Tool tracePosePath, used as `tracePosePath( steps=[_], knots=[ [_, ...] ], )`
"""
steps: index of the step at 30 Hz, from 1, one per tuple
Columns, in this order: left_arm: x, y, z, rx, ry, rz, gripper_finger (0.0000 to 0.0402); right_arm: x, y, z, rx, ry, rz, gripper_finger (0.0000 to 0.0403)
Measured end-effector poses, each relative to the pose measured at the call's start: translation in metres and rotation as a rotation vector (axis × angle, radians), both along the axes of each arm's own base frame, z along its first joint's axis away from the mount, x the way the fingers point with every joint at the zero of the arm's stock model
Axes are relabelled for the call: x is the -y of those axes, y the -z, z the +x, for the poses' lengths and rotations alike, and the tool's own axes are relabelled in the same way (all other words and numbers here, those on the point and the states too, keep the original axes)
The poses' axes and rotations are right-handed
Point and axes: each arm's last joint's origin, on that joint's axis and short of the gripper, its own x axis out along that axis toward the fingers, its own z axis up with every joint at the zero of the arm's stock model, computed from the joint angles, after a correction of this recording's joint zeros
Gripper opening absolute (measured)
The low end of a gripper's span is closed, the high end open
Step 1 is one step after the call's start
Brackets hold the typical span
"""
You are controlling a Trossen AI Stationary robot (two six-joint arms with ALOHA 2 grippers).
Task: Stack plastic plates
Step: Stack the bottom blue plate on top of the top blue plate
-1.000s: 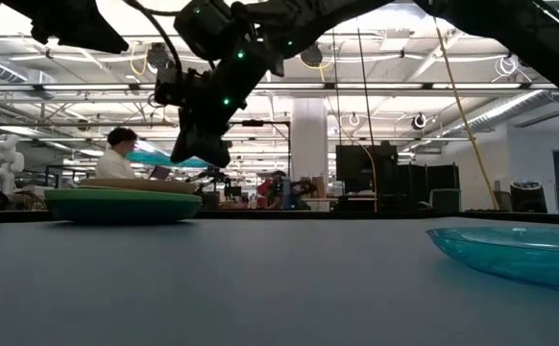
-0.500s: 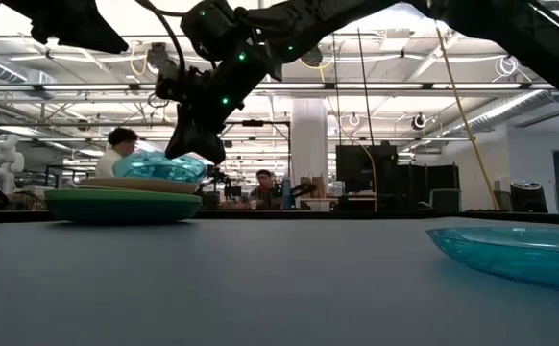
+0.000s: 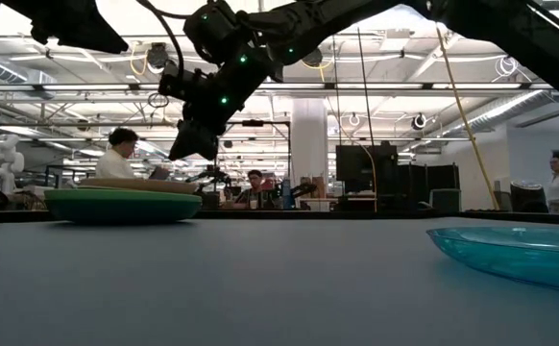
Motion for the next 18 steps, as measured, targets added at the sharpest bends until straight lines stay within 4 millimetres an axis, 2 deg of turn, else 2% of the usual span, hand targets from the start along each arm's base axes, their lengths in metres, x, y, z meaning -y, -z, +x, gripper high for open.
tracePosePath(
  steps=[7, 13, 18],
  knots=[
    [0.000, 0.000, 0.000, -0.002, 0.000, 0.001, 0.0129, -0.012, -0.002, -0.005, 0.027, 0.184, 0.136, 0.0076],
    [0.000, 0.000, 0.000, -0.005, 0.000, 0.003, 0.0129, -0.039, -0.014, -0.027, -0.162, 0.161, 0.246, 0.0073],
    [0.000, 0.000, 0.000, -0.007, 0.005, -0.001, 0.0129, -0.052, -0.036, -0.056, -0.337, 0.115, 0.384, 0.0073]
  ],
)
